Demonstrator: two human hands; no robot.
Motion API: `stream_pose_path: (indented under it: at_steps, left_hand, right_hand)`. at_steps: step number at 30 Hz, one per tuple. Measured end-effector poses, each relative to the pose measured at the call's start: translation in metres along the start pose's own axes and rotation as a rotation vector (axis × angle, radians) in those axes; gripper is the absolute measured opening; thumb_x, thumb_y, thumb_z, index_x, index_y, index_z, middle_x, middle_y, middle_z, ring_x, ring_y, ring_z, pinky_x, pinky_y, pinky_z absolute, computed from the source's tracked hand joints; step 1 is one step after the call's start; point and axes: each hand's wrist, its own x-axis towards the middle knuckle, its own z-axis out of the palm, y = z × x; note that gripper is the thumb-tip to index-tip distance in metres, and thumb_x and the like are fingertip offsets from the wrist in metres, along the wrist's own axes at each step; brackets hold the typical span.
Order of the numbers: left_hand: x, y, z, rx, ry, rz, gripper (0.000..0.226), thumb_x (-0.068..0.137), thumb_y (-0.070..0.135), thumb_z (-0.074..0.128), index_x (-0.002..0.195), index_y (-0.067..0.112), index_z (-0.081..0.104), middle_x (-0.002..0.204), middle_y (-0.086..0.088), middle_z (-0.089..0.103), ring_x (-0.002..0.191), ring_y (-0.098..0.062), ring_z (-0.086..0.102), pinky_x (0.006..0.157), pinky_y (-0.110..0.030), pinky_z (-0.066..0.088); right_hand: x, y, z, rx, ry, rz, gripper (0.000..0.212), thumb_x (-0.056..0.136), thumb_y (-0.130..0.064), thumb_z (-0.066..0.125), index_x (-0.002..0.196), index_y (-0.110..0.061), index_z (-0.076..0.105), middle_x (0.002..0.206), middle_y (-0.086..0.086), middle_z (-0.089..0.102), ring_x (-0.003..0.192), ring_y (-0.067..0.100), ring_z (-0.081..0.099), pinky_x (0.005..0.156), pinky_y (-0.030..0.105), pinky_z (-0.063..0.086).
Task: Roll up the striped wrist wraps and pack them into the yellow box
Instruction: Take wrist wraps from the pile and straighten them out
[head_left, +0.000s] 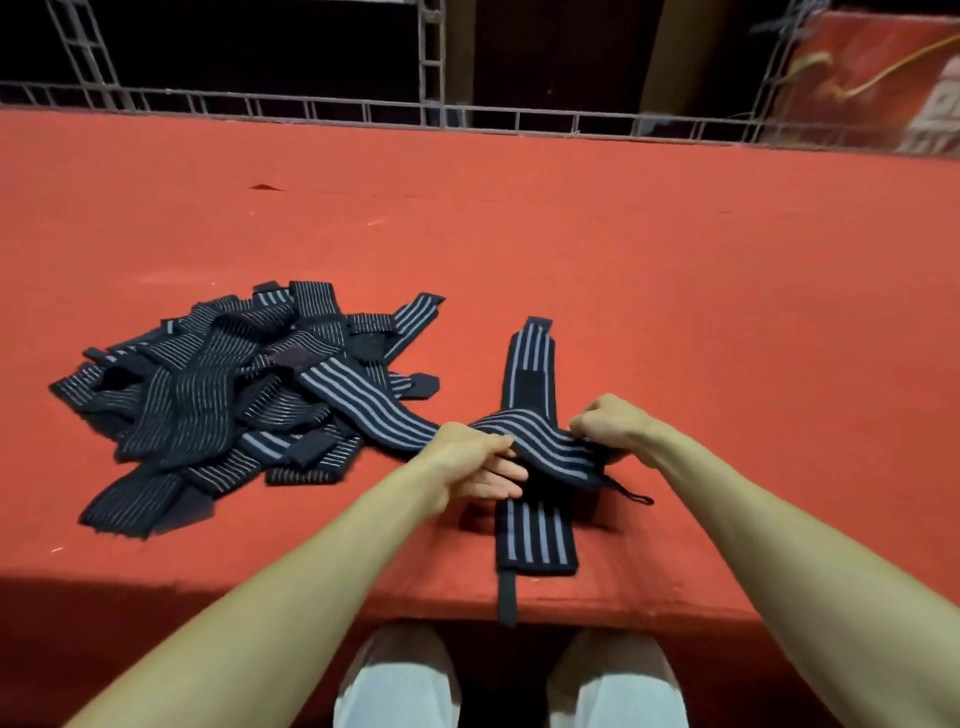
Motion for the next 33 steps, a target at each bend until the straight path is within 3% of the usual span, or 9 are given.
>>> stream_pose_path:
  at_steps: [3,7,10,15,20,23,26,29,33]
  left_hand:
    - [-0.006,-0.003,-0.023,0.215,0.034,0.020,0.028,0.102,0.022,0.044,0.088,0.005,0.061,0.073,-0.008,0.067,0.045,-0.011,0.063,0.047,-0.019,0.051]
    - [-0.003,-0.004,-0.067,0.299,0.191,0.174,0.021,0.097,0.012,0.047,0.088,0.004,0.065,0.075,-0.009,0.066,0.055,-0.017,0.062,0.055,-0.025,0.052]
    - [0.010,-0.009,-0.105,0.328,0.383,0.338,0.021,0.094,0.013,0.052,0.082,0.015,0.069,0.075,-0.002,0.070,0.070,-0.016,0.064,0.072,-0.027,0.052]
    - [0.033,-0.036,-0.161,0.547,0.692,0.523,0.017,0.094,0.012,0.052,0.097,0.017,0.068,0.099,0.006,0.061,0.099,-0.011,0.054,0.092,-0.027,0.039]
    - [0.052,-0.070,-0.186,0.348,0.872,0.525,0.017,0.092,0.003,0.051,0.098,0.012,0.064,0.106,-0.002,0.055,0.099,-0.013,0.053,0.092,-0.021,0.039]
    - [0.058,-0.076,-0.191,0.276,0.911,0.530,0.018,0.093,0.003,0.048,0.097,0.011,0.064,0.105,0.000,0.059,0.093,-0.008,0.052,0.084,-0.012,0.035]
    - [0.059,-0.074,-0.193,0.242,0.936,0.535,0.019,0.094,0.005,0.046,0.097,0.011,0.064,0.104,0.000,0.062,0.098,-0.011,0.054,0.092,-0.025,0.037]
    - [0.059,-0.074,-0.192,0.235,0.930,0.557,0.020,0.094,0.005,0.045,0.097,0.012,0.063,0.103,0.000,0.063,0.097,-0.012,0.055,0.087,-0.018,0.035]
    - [0.058,-0.075,-0.192,0.327,0.906,0.565,0.022,0.096,0.006,0.042,0.102,0.011,0.063,0.104,0.003,0.059,0.098,-0.011,0.053,0.082,-0.013,0.029]
  right_hand:
    - [0.006,0.001,0.013,-0.175,0.102,-0.033,0.017,0.081,-0.014,0.053,0.065,-0.011,0.058,0.071,0.012,0.059,0.072,0.028,0.058,0.057,0.028,0.042]
    - [0.015,-0.024,0.032,-0.225,0.283,-0.231,0.023,0.075,-0.008,0.049,0.070,-0.015,0.070,0.093,0.014,0.070,0.102,0.036,0.058,0.085,0.038,0.050]
    - [0.022,-0.061,0.048,-0.227,0.228,-0.402,0.025,0.082,-0.007,0.054,0.097,-0.009,0.073,0.107,0.014,0.068,0.106,0.029,0.059,0.093,0.030,0.044]
    - [0.041,-0.112,0.091,-0.298,0.050,-0.554,0.028,0.089,-0.017,0.057,0.116,-0.009,0.064,0.119,0.013,0.061,0.113,0.027,0.056,0.091,0.026,0.038]
    - [0.069,-0.140,0.145,-0.502,-0.139,-0.628,0.057,0.094,-0.044,0.055,0.139,-0.011,0.039,0.139,0.014,0.039,0.131,0.031,0.033,0.110,0.040,0.029]
    - [0.081,-0.153,0.172,-0.457,-0.070,-0.653,0.070,0.091,-0.057,0.052,0.145,-0.017,0.033,0.143,0.009,0.034,0.133,0.028,0.028,0.110,0.047,0.028]
    - [0.089,-0.165,0.182,-0.456,0.026,-0.690,0.073,0.088,-0.062,0.052,0.144,-0.019,0.035,0.140,0.009,0.039,0.130,0.029,0.034,0.108,0.048,0.030]
    - [0.096,-0.167,0.179,-0.521,0.015,-0.717,0.051,0.097,-0.051,0.044,0.135,-0.018,0.047,0.131,0.011,0.050,0.123,0.032,0.045,0.103,0.047,0.038]
    - [0.097,-0.165,0.158,-0.291,0.112,-0.660,0.024,0.103,-0.027,0.035,0.092,-0.014,0.052,0.103,0.018,0.065,0.099,0.039,0.058,0.077,0.039,0.041]
